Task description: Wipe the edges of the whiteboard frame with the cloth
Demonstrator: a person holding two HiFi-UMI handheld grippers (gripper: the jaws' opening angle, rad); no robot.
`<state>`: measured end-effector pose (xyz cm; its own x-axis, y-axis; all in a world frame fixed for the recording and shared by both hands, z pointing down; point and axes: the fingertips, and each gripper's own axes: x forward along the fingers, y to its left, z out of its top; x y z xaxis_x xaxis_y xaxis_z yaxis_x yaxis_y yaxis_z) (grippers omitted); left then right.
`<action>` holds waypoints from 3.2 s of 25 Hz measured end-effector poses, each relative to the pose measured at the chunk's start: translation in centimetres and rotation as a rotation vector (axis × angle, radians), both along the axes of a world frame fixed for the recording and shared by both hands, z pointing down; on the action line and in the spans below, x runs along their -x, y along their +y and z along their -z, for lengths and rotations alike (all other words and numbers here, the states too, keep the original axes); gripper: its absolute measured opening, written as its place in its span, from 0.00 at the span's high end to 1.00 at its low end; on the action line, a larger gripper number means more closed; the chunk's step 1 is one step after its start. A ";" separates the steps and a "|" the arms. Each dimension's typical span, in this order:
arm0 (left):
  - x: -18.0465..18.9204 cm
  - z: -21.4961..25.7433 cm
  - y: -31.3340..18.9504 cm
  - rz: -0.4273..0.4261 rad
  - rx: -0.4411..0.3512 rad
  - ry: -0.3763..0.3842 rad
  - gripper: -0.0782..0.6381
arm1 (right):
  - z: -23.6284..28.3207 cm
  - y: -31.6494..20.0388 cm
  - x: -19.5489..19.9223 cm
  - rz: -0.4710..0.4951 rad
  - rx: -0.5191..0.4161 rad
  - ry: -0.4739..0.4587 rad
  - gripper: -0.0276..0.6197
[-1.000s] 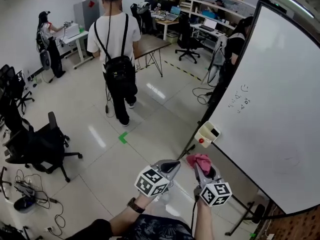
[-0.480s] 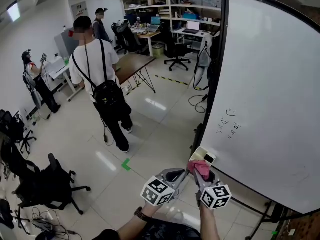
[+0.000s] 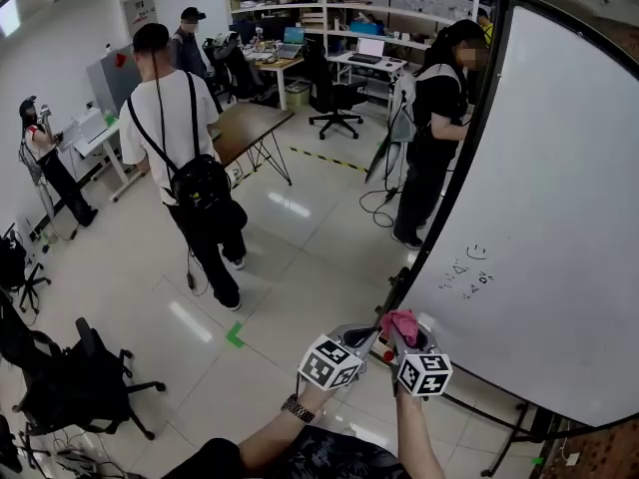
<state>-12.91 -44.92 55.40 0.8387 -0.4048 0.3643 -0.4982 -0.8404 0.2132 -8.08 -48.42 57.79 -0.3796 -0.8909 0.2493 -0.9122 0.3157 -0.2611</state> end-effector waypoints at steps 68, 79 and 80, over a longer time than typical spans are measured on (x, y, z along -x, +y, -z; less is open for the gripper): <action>-3.0 28.8 -7.9 -0.172 -0.564 0.200 0.89 | 31.6 -4.7 0.2 -0.175 -0.479 0.224 0.77; -3.1 35.7 -6.0 -0.153 -0.647 0.251 0.89 | 38.7 -2.9 0.3 -0.138 -0.567 0.254 0.77; -3.0 36.2 -5.9 -0.151 -0.651 0.256 0.89 | 39.2 -2.8 0.4 -0.130 -0.575 0.257 0.77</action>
